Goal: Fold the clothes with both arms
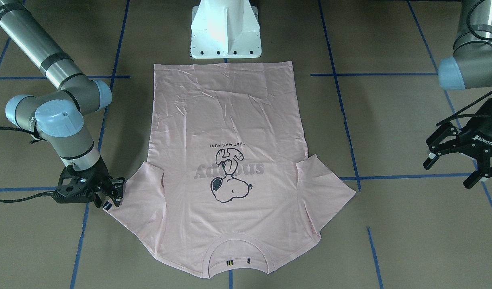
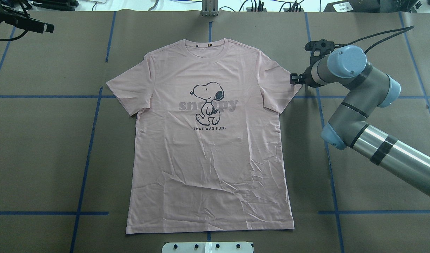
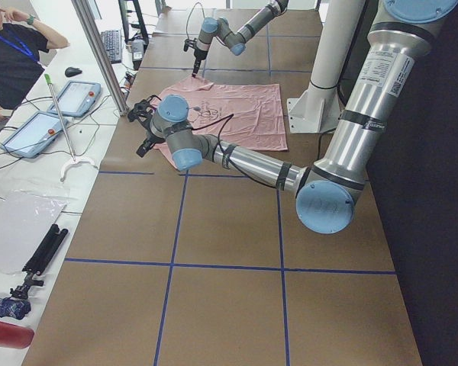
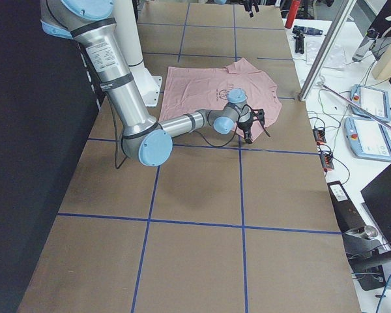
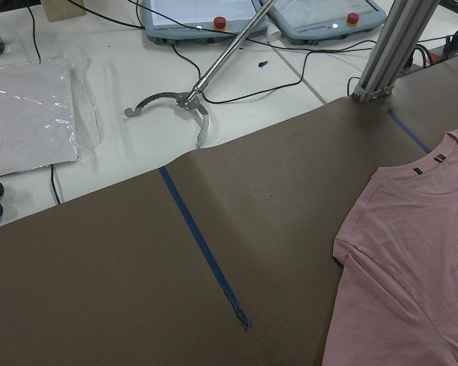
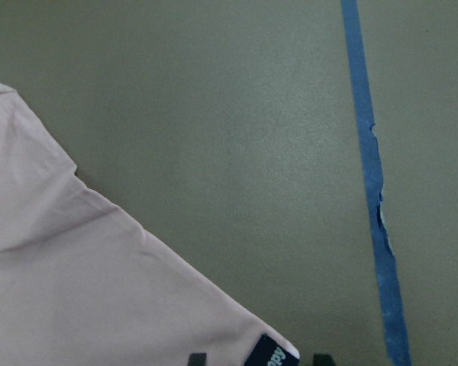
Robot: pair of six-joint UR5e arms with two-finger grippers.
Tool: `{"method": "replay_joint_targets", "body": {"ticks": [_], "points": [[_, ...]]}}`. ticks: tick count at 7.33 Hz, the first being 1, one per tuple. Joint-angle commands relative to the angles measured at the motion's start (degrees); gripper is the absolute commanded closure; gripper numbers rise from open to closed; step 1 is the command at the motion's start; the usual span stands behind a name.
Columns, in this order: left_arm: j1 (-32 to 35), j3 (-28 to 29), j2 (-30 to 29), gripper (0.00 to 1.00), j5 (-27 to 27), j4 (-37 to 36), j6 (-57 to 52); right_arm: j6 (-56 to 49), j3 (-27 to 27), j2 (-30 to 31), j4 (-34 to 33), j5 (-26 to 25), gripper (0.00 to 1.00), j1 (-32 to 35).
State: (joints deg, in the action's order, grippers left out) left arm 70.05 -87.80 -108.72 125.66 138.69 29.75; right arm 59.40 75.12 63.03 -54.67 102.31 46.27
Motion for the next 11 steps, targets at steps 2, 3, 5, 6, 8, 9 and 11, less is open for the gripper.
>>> {"method": "replay_joint_targets", "body": {"ticks": [2,3,5,6,8,9,11], "points": [[0.0,0.0,0.17,0.0,-0.06,0.0,-0.13,0.01,-0.33,-0.1,0.0,0.0,0.51,-0.04],[0.0,0.0,0.26,0.0,-0.06,0.0,-0.13,0.1,-0.33,-0.1,0.0,0.0,0.51,-0.04],[0.0,0.0,0.26,0.0,-0.06,0.0,-0.13,3.24,-0.33,-0.71,0.0,0.0,1.0,-0.12],[0.0,0.0,0.26,0.0,-0.15,0.0,-0.13,3.35,-0.07,-0.8,0.09,0.0,1.0,-0.12],[0.0,0.0,0.26,0.0,-0.15,0.0,-0.13,3.35,0.81,-1.67,-0.7,-0.09,1.0,-0.12],[0.0,0.0,0.26,0.0,-0.07,0.0,-0.13,3.44,0.99,-2.81,-1.57,-0.7,1.0,-0.04],[0.0,0.0,0.35,0.0,-0.06,0.0,-0.13,6.14,2.39,-12.69,-18.18,-4.72,1.0,-1.17]]}}
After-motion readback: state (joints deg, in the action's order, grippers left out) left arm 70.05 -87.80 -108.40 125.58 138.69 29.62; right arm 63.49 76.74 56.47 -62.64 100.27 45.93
